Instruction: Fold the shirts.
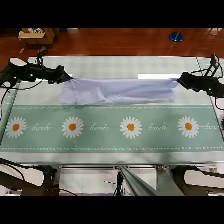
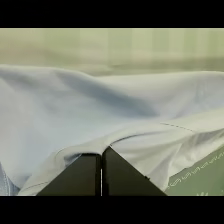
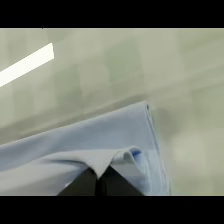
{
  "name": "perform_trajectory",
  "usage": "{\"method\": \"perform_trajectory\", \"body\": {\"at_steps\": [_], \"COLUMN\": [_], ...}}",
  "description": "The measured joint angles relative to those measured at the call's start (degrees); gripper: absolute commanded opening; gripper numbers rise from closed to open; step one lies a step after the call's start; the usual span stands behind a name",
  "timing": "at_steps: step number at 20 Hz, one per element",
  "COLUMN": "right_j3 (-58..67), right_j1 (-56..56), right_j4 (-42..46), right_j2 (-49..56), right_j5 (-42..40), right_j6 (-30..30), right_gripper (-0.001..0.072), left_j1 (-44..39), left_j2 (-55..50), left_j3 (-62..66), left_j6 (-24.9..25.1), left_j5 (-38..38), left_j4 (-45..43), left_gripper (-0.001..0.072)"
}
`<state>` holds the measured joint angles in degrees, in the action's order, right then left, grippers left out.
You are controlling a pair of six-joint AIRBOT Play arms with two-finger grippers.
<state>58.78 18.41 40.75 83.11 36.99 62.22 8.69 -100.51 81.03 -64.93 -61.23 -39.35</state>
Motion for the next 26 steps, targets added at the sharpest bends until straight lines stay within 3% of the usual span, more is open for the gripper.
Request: {"method": "perform_trajectory", "body": {"at_steps": [11,14,17,18,19,20,21,26], "right_j3": [0.0,0.0,0.0,0.0,0.0,0.0,0.0,1.3], "right_j1": [-1.7,-3.6,-4.4,-4.5,-4.6,-4.6,-4.7,-3.2], "right_j4": [-1.5,-1.5,-1.1,-1.0,-0.4,-0.2,-0.1,0.8], "right_j2": [3.2,4.5,5.3,5.5,5.6,5.7,5.7,3.4], "right_j5": [-4.5,-5.5,-7.0,-7.3,-7.5,-7.7,-7.7,-6.7], "right_j6": [-2.7,-3.2,-3.4,-3.5,-3.5,-3.5,-3.5,-3.5], "right_gripper": [0.0028,0.0028,0.0029,0.0060,0.0223,0.0395,0.0464,0.0491], "left_j1": [-0.2,-0.2,0.0,0.2,0.3,0.5,0.7,3.5], "left_j2": [-4.0,-4.3,-4.5,-4.5,-4.5,-4.5,-4.5,-4.0], "left_j3": [1.4,1.4,1.5,1.5,1.5,1.5,1.5,2.1], "left_j6": [0.3,0.3,0.3,0.4,0.4,0.3,0.3,0.3], "left_j5": [3.4,3.0,2.8,2.6,2.5,2.3,1.9,-4.0], "left_j4": [-0.1,-0.1,-0.1,-0.1,-0.1,-0.1,-0.1,-0.7], "left_gripper": [0.0026,0.0127,0.0165,0.0330,0.0430,0.0463,0.0463,0.0455]}}
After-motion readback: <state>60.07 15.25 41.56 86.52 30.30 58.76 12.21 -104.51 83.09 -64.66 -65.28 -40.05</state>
